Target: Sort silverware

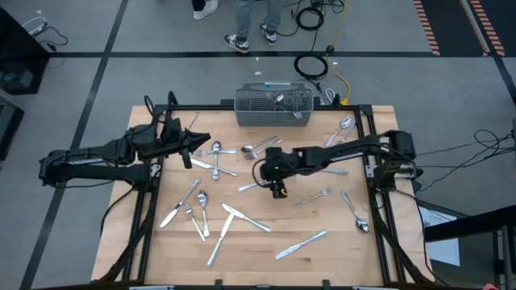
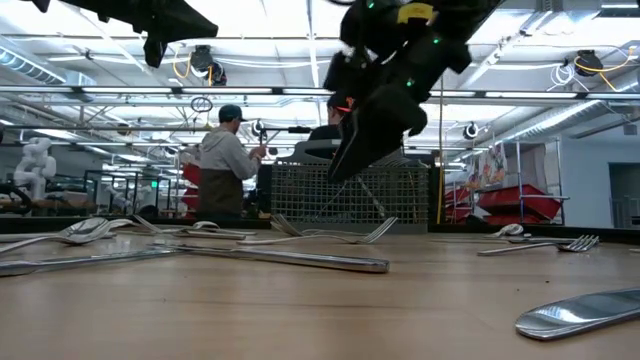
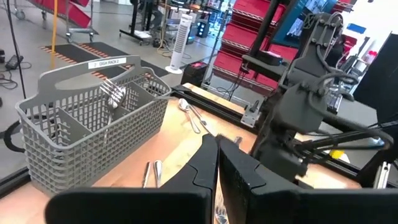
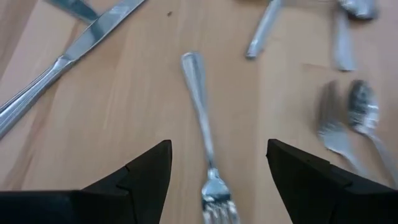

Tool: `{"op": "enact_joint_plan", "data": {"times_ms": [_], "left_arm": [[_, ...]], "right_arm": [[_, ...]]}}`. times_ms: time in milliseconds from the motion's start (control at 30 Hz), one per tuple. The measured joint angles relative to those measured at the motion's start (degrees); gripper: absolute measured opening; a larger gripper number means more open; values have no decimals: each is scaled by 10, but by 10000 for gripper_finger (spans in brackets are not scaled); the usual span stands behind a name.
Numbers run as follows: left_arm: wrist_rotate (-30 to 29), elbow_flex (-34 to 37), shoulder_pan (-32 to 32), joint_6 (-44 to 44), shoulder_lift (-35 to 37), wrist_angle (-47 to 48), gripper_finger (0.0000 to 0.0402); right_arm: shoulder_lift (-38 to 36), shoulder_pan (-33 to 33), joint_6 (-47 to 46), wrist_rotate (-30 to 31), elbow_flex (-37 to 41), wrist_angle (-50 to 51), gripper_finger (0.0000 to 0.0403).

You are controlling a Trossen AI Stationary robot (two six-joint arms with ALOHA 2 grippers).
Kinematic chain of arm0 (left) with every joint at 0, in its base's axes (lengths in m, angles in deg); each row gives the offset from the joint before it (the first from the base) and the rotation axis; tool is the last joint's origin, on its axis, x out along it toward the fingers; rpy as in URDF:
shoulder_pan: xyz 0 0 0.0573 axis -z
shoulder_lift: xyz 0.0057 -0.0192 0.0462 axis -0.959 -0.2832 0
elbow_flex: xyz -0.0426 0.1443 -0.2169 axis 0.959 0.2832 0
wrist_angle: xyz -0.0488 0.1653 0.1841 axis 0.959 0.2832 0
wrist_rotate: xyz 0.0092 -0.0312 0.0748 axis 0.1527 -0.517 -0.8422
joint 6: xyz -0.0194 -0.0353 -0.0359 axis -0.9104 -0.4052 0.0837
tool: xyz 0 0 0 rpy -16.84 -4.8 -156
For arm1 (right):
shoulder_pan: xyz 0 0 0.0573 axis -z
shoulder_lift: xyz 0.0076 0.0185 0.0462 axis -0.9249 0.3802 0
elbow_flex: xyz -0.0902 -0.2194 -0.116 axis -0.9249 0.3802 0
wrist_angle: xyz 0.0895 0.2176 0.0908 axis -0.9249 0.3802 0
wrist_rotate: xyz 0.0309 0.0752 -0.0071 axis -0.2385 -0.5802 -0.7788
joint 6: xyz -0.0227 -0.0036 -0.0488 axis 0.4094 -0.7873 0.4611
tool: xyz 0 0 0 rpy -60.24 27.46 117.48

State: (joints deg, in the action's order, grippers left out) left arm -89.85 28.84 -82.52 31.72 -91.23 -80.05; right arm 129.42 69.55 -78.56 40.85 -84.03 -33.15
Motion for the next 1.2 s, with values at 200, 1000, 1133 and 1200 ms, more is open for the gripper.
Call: {"op": "enact_joint_plan", "data": {"times_ms": [200,1000,1133,1200], "left_arm": [[0,0,0,3,0,4,22],[-3,0,0,15,0,33,22],[-3,0,0,17,0,33,22],[-3,0,0,17,0,33,22]], "right_arm": [[53,10,20,-13,-4,0,253],[108,30,-6,1,-6,-8,13],[107,29,-29,26,-6,0,11],[104,29,-36,28,-5,7,6]]}}
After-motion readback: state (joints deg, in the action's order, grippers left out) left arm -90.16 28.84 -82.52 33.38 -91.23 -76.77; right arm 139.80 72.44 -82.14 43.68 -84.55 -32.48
